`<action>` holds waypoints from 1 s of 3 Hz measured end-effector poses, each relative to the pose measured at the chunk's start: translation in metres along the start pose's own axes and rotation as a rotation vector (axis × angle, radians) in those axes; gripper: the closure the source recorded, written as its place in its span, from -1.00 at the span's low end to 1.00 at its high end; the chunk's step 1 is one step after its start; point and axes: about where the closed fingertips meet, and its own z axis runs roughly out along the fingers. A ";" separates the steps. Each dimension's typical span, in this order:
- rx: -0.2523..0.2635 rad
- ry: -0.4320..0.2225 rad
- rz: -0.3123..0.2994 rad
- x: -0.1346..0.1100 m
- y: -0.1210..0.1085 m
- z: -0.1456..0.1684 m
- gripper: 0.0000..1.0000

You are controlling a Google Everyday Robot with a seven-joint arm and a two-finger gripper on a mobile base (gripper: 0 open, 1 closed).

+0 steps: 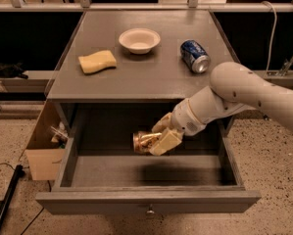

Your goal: Pick orange can from top drawer and place on counter

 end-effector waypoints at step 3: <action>-0.037 0.007 0.019 0.000 0.018 -0.014 1.00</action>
Offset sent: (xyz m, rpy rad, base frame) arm -0.0306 -0.0158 0.0097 0.0007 0.0357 0.0033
